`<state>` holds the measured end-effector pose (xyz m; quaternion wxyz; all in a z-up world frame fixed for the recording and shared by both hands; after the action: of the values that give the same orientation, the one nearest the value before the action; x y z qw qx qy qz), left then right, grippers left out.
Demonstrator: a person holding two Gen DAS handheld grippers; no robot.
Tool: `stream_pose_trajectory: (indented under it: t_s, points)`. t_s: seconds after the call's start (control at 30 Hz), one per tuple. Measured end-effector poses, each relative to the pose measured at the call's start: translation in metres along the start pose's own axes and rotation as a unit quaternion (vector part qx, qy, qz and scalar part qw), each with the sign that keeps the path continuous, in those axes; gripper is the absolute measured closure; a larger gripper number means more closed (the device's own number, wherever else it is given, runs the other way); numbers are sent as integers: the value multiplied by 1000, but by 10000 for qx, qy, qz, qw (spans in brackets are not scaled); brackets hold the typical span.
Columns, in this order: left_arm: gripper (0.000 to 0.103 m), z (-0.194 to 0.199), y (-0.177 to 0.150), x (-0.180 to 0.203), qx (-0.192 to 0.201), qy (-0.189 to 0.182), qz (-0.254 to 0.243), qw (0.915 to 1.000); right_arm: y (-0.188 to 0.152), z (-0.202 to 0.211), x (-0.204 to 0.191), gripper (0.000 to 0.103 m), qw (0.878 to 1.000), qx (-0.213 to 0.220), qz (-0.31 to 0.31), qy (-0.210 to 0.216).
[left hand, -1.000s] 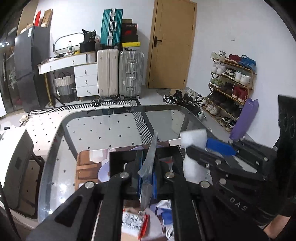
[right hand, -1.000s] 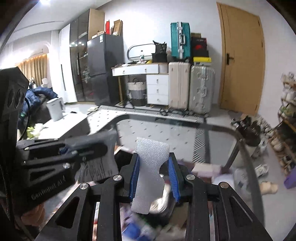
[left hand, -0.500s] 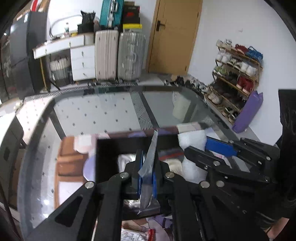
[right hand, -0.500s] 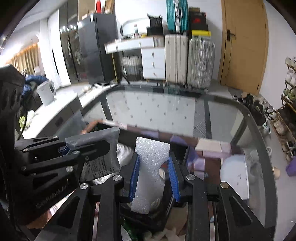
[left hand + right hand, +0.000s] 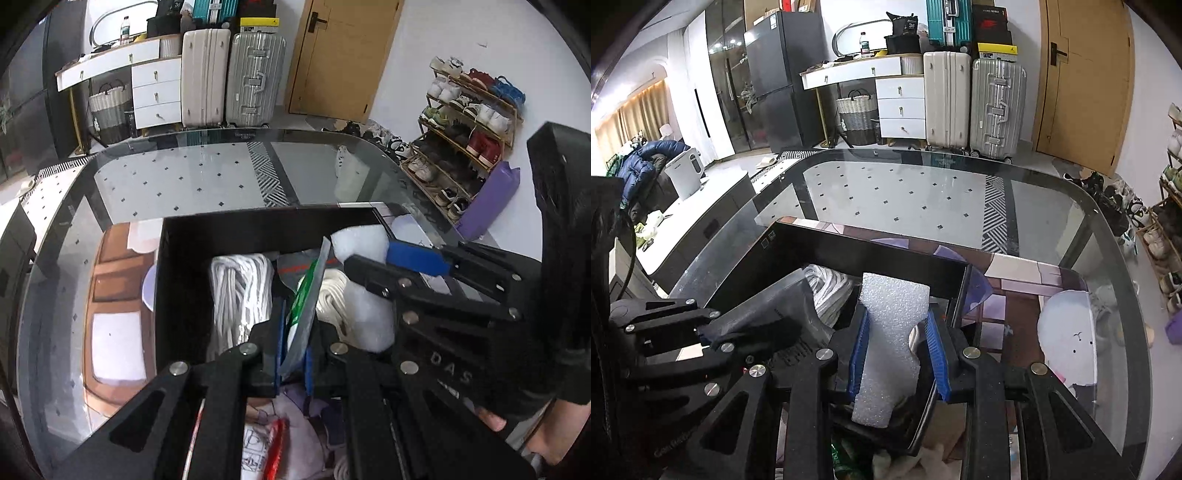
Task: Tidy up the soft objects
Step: 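Lift the foam sheet and silver packet and lower both into the black bin, then open both grippers over the bin and withdraw toward the table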
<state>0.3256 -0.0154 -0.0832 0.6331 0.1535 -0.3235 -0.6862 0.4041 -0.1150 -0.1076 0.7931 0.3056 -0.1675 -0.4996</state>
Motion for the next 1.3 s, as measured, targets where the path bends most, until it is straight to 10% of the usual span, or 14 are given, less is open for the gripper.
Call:
stream_pose_trajectory:
  t_s: [0.37, 0.5, 0.73, 1.3]
  points:
    - [92, 0, 4, -8, -24, 218, 189, 9996, -3, 9, -3, 58, 9996, 17, -101, 250]
    - [58, 12, 6, -14, 115, 367, 365, 9986, -2, 25, 0, 56, 9994, 113, -155, 290]
    - [28, 41, 3, -17, 145, 214, 468, 9986, -12, 55, -7, 55, 9991, 147, 45, 401]
    - [28, 51, -63, -8, -345, 438, -243, 9981, -67, 69, 9, 55, 9981, -506, 274, 241]
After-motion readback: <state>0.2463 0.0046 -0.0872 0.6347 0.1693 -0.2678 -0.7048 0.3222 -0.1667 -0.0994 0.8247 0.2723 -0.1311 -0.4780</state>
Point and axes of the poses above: each gripper's, at about its wrist camera, not at the fingertips, and z roughly against the way its jaws point, x to its right, y to its top, the point moved 4 cm from there along -z, roughly the way its jaws point
